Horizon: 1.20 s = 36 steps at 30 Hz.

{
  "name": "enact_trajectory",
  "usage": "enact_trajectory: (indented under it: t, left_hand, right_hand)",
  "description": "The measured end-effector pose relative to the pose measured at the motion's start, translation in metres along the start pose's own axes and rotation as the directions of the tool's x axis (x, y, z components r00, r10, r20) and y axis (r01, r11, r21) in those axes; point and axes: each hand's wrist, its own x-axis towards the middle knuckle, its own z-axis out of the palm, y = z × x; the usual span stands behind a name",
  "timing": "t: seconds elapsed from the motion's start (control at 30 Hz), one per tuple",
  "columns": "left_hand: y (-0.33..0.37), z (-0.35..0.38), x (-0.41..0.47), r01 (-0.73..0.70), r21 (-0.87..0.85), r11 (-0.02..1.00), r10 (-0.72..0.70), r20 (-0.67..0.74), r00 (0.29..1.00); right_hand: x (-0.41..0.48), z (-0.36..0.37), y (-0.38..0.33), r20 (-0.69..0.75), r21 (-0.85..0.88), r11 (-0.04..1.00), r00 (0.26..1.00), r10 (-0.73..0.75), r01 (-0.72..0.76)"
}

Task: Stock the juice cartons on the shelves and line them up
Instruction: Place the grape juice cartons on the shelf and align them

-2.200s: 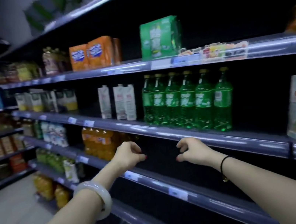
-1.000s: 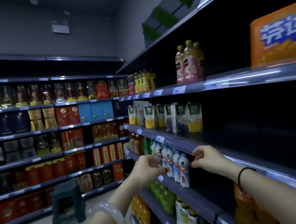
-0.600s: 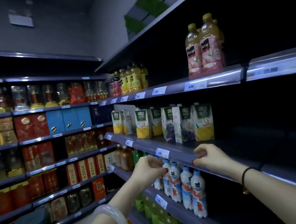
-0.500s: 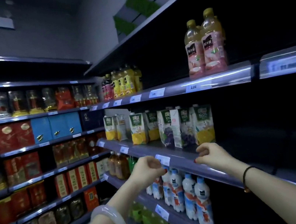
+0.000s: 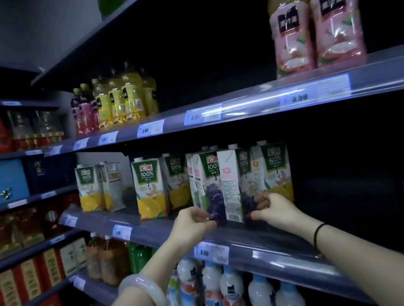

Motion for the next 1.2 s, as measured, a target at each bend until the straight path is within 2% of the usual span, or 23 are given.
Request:
enact_trajectory:
  t: [0.27, 0.47, 0.63, 0.87, 1.03, 1.2]
  left_hand:
    - [-0.024, 0.005, 0.092, -0.067, -0.083, 0.994, 0.063, -0.045, 0.997]
    - [-0.049, 0.011, 0.145, -0.061, -0.214, 0.975, 0.045, -0.079, 0.996]
    - [-0.063, 0.010, 0.174, -0.114, -0.302, 0.947, 0.121, 0.004, 0.993]
    - [-0.073, 0.010, 0.187, -0.170, -0.273, 0.947, 0.189, 0.042, 0.981]
    - [-0.073, 0.002, 0.189, -0.162, -0.270, 0.949, 0.195, 0.100, 0.976]
    - [-0.075, -0.007, 0.188, -0.159, -0.318, 0.935, 0.208, 0.126, 0.970]
  right_hand:
    - [0.053, 0.020, 0.001, -0.122, -0.050, 0.998, 0.992, 0.018, -0.024]
    - [0.069, 0.035, 0.002, -0.209, -0.063, 0.994, 0.975, 0.075, -0.090]
    - [0.078, 0.058, 0.000, -0.267, 0.027, 0.990, 0.953, 0.142, -0.140]
    - [0.092, 0.099, -0.007, -0.499, 0.014, 0.965, 0.834, 0.235, -0.264]
    - [0.091, 0.105, -0.009, -0.541, 0.050, 0.961, 0.802, 0.254, -0.270]
    - [0.081, 0.105, -0.014, -0.544, 0.120, 0.968, 0.802, 0.248, -0.218]
